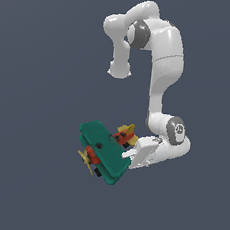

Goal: Pick up the object and move it to a goal position.

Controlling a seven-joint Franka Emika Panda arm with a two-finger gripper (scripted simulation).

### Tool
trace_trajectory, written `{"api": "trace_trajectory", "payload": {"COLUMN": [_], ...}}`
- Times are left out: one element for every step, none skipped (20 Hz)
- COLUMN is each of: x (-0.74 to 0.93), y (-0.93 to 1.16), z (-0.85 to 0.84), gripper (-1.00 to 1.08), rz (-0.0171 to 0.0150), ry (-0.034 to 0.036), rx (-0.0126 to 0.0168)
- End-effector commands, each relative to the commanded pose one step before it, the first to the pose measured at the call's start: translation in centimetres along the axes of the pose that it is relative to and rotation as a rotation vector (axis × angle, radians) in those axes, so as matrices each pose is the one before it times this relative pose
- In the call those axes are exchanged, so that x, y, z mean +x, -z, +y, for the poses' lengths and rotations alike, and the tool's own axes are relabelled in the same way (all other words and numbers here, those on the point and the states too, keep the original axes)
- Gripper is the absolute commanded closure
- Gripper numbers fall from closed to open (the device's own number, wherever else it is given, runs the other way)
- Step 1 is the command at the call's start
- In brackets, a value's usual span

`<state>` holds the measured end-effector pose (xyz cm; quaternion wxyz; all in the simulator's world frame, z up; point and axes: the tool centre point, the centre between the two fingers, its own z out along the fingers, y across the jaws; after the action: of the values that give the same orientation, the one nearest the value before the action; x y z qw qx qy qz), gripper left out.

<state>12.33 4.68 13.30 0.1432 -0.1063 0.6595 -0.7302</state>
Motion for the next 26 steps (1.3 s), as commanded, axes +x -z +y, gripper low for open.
{"api": "trace_trajectory", "payload": {"x": [-0.013, 0.000, 0.000, 0.000, 0.000, 0.000, 0.000, 0.013, -0.004, -0.011, -0.018, -0.025, -0.037, -0.040, -0.057, -0.057, -0.075, -0.082, -0.086, -0.108, -0.118, -0.135, -0.137, -0.132, -0.135, -0.156], "y": [-0.003, 0.000, 0.000, 0.000, 0.000, 0.000, 0.000, -0.014, -0.015, -0.047, -0.078, -0.109, -0.125, -0.174, -0.181, -0.242, -0.248, -0.293, -0.354, -0.361, -0.412, -0.439, -0.455, -0.483, -0.482, -0.412], "z": [-0.002, 0.000, 0.000, 0.000, 0.000, 0.000, 0.000, 0.012, -0.034, -0.103, -0.173, -0.243, -0.317, -0.387, -0.465, -0.539, -0.622, -0.704, -0.788, -0.885, -0.980, -1.070, -1.088, -1.084, -1.082, -1.095], "gripper": [1.08, 1.08, 1.08, 1.08, 1.08, 1.08, 1.08, 1.08, 1.08, 1.08, 1.08, 1.08, 1.08, 1.08, 1.08, 1.08, 1.08, 1.08, 1.08, 1.08, 1.08, 1.08, 1.08, 1.08, 1.08, 1.08], "rz": [-0.00080, 0.00000, 0.00000, 0.00000, 0.00000, 0.00000, 0.00000, 0.00053, 0.00000, 0.00000, 0.00000, 0.00000, -0.00014, 0.00000, -0.00030, 0.00000, -0.00032, -0.00024, 0.00000, -0.00036, -0.00026, -0.00039, -0.00031, 0.00000, 0.00000, -0.00074], "ry": [-0.00006, 0.00000, 0.00000, 0.00000, 0.00000, 0.00000, 0.00000, 0.00011, 0.00000, 0.00000, 0.00000, 0.00000, 0.00017, 0.00000, 0.00015, 0.00000, 0.00014, 0.00009, 0.00000, 0.00012, 0.00008, 0.00010, 0.00005, 0.00000, 0.00000, -0.00004], "rx": [-0.00035, 0.00000, 0.00000, 0.00000, 0.00000, 0.00000, 0.00000, 0.00043, 0.00000, 0.00000, 0.00000, 0.00000, 0.00065, 0.00000, 0.00060, 0.00000, 0.00059, 0.00042, 0.00000, 0.00058, 0.00040, 0.00056, 0.00038, 0.00000, 0.00000, 0.00064]}}
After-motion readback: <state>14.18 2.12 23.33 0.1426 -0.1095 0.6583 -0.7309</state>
